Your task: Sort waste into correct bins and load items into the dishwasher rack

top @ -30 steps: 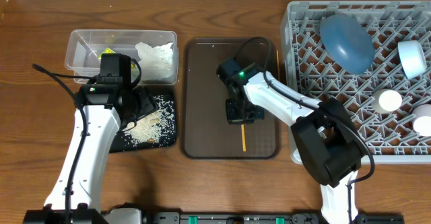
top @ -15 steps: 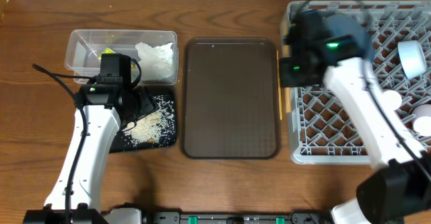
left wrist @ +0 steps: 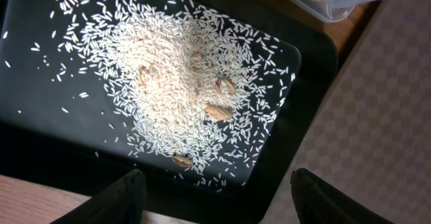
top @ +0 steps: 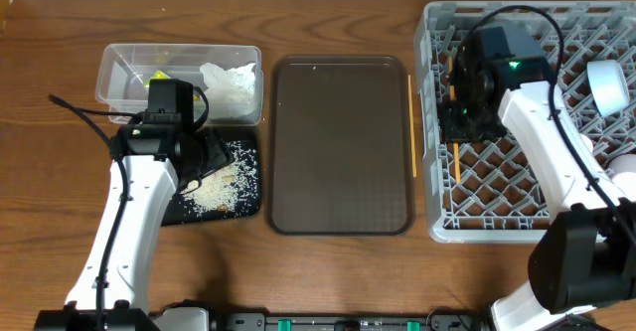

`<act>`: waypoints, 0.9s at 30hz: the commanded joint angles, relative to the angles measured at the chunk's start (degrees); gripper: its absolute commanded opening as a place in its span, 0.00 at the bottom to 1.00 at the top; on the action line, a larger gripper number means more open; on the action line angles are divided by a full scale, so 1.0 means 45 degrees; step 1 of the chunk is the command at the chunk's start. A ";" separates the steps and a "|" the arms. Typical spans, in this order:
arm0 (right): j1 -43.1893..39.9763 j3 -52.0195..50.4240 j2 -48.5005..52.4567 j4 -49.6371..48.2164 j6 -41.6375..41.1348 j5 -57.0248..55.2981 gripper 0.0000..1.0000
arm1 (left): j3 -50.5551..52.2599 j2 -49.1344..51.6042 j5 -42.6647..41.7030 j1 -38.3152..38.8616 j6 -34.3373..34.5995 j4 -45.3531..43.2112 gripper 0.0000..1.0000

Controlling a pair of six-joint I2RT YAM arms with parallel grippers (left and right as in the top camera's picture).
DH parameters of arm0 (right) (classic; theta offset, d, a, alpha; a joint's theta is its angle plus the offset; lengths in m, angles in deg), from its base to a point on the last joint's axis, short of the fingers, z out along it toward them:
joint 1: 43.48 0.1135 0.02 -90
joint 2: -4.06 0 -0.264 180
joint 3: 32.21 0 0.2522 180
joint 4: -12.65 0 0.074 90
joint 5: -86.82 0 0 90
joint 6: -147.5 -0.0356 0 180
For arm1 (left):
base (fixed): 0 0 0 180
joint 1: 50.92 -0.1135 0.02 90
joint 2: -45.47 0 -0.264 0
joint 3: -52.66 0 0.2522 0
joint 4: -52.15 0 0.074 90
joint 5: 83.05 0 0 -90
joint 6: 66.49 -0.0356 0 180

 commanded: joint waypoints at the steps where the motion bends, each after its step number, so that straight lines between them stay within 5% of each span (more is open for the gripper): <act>1: -0.0092 -0.0413 0.0112 -0.0267 0.0243 -0.0262 0.01 | -0.0097 0.0068 0.0102 -0.0063 -0.0019 0.0049 0.72; 4: -0.0073 -0.0588 0.0112 -0.0505 0.0243 -0.0238 0.04 | -0.0097 0.0068 0.0102 -0.0063 -0.0019 0.0049 0.72; 8: -0.0078 -0.0583 0.0107 -0.0670 0.0238 -0.0131 0.20 | -0.0097 0.0068 0.0102 -0.0068 -0.0024 0.0049 0.72; 13: -0.0039 -0.0306 0.0087 -0.0758 0.0238 0.0335 0.24 | -0.0097 0.0068 0.0102 -0.0068 -0.0024 0.0044 0.72; 27: 0.2263 0.1287 0.0389 -0.2667 -0.0078 0.0549 0.04 | -0.0097 0.0068 0.0102 -0.0068 -0.0019 0.0044 0.72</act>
